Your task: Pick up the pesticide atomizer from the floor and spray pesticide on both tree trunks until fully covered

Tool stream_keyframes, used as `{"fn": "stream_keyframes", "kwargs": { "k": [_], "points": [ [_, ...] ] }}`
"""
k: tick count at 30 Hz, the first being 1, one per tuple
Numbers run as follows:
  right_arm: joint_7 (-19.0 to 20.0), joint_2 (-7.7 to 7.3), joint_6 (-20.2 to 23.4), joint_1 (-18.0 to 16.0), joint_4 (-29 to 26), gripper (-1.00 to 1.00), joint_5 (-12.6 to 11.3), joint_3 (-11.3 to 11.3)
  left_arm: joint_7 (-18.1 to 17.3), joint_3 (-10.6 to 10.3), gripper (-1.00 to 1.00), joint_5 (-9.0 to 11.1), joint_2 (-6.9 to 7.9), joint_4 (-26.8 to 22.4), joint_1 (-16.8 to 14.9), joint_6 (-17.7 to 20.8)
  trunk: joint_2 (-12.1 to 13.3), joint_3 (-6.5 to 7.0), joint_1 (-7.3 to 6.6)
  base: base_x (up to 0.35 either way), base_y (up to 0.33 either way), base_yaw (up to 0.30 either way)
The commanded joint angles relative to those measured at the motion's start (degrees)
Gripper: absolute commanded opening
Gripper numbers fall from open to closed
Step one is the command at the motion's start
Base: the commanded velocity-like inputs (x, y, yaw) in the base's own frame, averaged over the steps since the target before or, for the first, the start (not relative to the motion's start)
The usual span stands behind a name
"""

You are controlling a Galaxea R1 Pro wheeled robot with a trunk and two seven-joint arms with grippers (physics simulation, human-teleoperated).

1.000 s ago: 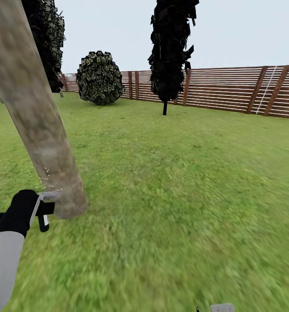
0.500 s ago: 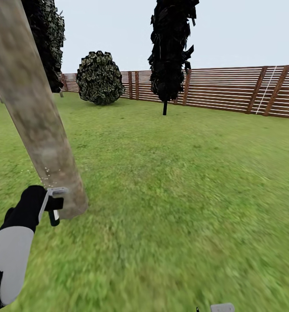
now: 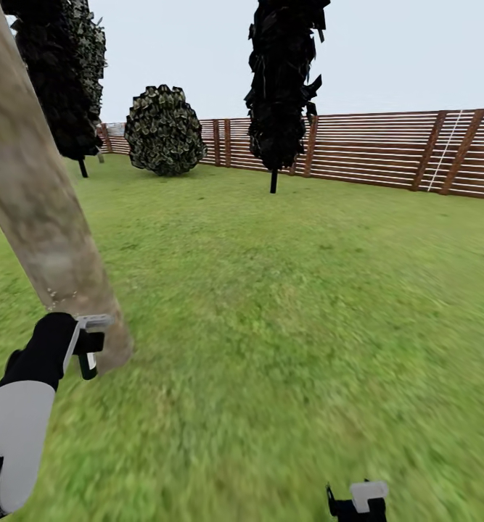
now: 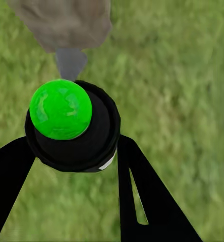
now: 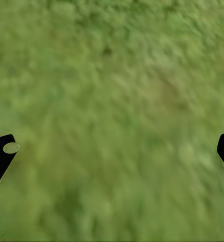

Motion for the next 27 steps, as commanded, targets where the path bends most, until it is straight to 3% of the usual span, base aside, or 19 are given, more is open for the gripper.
{"fn": "stream_keyframes", "kwargs": {
  "k": [1,8,19,27],
  "points": [
    [-0.2,0.04,-0.2,0.0,0.0,1.00,0.6,-0.4,-0.5,0.1,-1.00,-0.6,-0.01,-0.1,0.0,0.2,0.0,-0.05,0.02,0.283,-0.142,0.000],
    [-0.3,-0.20,-0.2,0.0,0.2,1.00,0.5,-0.4,-0.4,0.1,-1.00,-0.7,0.00,0.1,0.1,0.1,0.0,-0.05,0.02,0.227,-0.048,0.044],
    [-0.4,-0.35,-0.2,0.0,0.3,1.00,0.6,-0.4,-0.4,-0.2,-1.00,-0.8,0.11,0.1,0.2,0.0,0.0,-0.05,0.02,0.006,0.000,0.270],
    [-0.5,-0.55,-0.2,0.0,0.3,1.00,0.6,-0.4,-0.3,-0.4,-1.00,-0.7,-0.59,0.2,0.2,0.0,0.0,-0.05,0.02,0.000,0.000,0.279]
  ]
}}
